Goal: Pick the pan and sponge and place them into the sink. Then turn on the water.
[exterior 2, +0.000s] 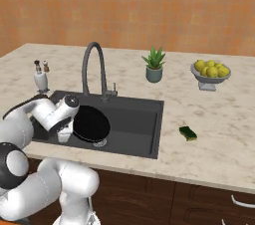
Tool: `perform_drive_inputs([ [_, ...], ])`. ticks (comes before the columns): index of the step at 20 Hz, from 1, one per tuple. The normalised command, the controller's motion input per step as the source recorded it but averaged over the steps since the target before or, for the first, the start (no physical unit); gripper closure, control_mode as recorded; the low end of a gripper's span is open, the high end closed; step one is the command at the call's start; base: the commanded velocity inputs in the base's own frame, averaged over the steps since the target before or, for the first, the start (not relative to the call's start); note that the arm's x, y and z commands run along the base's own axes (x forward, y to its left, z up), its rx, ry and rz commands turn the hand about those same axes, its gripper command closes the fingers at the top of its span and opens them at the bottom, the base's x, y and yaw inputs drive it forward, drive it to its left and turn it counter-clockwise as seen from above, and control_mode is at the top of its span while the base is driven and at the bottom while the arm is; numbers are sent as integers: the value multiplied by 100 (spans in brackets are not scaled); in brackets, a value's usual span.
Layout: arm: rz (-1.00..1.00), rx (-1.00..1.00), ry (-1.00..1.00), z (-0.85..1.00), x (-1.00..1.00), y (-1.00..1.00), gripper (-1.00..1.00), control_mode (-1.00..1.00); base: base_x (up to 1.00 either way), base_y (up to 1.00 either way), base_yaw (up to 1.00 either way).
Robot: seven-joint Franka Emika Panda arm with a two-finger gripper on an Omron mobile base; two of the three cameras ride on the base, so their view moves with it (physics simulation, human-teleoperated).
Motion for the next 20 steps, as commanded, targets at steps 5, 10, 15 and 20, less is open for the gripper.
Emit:
perform_drive_inputs([
  [5, 0, 14, 0, 5, 18, -100, 100, -100, 0, 0, 0],
  [10, 0, 9, 8, 11, 32, -99, 100, -100, 0, 0, 0],
  [15, 0, 4, 17, 31, 50, -81, 100, -100, 0, 0, 0],
  [20, 0, 1, 7, 0, 40, -51, 100, -100, 0, 0, 0],
])
